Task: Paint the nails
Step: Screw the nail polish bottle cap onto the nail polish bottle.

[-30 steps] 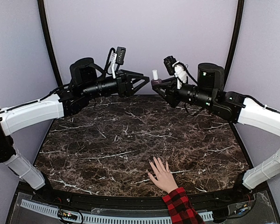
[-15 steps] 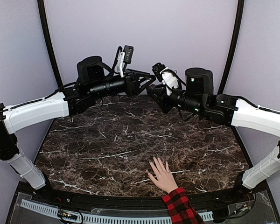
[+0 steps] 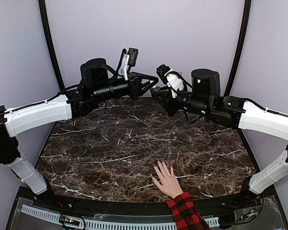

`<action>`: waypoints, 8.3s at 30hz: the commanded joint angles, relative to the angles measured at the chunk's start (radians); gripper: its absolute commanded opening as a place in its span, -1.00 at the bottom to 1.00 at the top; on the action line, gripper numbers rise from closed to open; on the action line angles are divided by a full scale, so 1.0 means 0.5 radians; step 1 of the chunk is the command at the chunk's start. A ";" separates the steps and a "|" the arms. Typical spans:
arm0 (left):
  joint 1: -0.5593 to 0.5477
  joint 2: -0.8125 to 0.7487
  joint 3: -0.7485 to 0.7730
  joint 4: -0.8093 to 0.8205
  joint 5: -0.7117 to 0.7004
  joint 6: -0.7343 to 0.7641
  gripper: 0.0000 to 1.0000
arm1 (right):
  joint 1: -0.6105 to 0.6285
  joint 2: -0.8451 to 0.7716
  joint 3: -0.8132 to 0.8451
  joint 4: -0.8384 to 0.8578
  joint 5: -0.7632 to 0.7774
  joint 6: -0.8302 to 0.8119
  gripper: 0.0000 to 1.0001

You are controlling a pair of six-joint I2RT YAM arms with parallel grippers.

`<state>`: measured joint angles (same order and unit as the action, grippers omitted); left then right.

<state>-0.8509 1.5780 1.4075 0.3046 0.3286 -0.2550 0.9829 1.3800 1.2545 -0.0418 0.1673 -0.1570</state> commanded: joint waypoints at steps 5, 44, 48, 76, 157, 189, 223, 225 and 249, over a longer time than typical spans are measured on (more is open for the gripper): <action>-0.002 -0.078 0.049 0.067 0.306 0.083 -1.00 | -0.122 -0.079 0.015 0.090 -0.797 0.042 -1.00; 0.109 -0.062 0.067 0.293 1.310 -0.085 -0.48 | -0.426 -0.098 0.104 -0.034 -2.220 0.085 -1.00; 0.167 -0.202 -0.041 0.284 1.009 -0.042 -0.01 | -0.426 -0.126 0.066 -0.066 -1.987 0.072 -1.00; 0.072 -0.072 -0.001 0.101 0.009 -0.041 0.14 | -0.171 -0.027 0.093 0.091 -0.228 0.173 -1.00; 0.046 0.223 0.143 0.702 1.837 -0.367 -1.00 | -0.351 0.001 0.246 0.675 -2.779 0.625 -1.00; 0.235 -0.203 -0.153 0.257 0.244 -0.141 0.08 | -0.224 0.003 0.178 -0.075 -0.276 0.160 -1.00; 0.156 0.106 0.092 0.143 0.326 -0.245 -0.26 | 0.067 0.213 0.346 -0.174 0.440 -0.101 -1.00; 0.156 0.109 0.096 0.139 0.335 -0.243 -0.31 | 0.065 0.213 0.350 -0.177 0.435 -0.105 -1.00; 0.162 0.083 0.097 0.179 0.896 -0.128 -1.00 | -0.108 -0.003 0.225 -0.088 -0.583 -0.035 -1.00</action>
<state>-0.7544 1.6451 1.4376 0.3904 0.6029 -0.3248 0.9592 1.4288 1.3731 -0.1909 0.1421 -0.1928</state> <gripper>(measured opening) 0.154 0.204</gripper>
